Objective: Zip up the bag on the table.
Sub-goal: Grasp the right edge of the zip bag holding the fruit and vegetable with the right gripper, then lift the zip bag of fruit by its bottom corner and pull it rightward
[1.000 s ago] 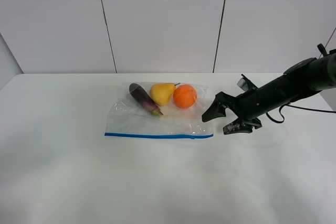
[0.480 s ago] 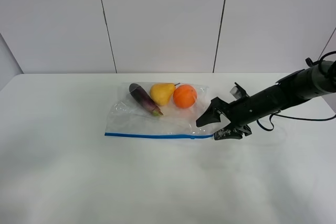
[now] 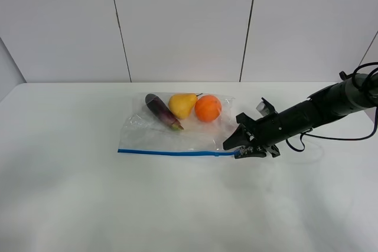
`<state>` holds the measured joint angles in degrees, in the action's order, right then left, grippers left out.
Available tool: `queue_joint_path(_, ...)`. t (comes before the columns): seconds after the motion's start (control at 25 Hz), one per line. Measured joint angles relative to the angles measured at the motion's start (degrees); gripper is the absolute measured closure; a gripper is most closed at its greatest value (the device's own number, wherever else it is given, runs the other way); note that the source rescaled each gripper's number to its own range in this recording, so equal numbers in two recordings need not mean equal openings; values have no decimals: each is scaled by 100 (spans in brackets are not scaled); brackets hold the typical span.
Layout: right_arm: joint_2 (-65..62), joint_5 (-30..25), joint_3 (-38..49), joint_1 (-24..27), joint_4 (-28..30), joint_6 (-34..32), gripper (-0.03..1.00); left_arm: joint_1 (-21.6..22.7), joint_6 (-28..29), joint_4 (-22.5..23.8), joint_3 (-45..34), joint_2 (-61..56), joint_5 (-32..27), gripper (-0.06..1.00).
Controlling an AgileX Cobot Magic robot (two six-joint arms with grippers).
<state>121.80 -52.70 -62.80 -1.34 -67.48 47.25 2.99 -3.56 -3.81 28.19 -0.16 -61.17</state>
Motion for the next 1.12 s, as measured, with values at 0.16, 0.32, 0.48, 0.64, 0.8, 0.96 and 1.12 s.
queue_joint_path(0.16, 0, 0, 0, 0, 0, 5, 64, 0, 0, 0, 0, 0, 0, -6)
queue_joint_path(0.32, 0, 0, 0, 0, 0, 18, 73, 0, 0, 0, 0, 0, 0, -6)
queue_joint_path(0.48, 0, 0, 0, 0, 0, 18, 88, 0, 0, 0, 0, 0, 0, -6)
queue_joint_path(0.64, 0, 0, 0, 0, 0, 22, 96, 0, 0, 0, 0, 0, 0, -6)
queue_joint_path(0.8, 0, 0, 0, 0, 0, 46, 97, 0, 0, 0, 0, 0, 0, -6)
queue_joint_path(0.96, 0, -56, -9, 0, 5, 65, 97, 0, 0, 0, 0, 0, 0, -6)
queue_joint_path(1.12, -6, -480, -214, 0, -3, 65, 97, 0, 0, 0, 0, 0, 0, -6)
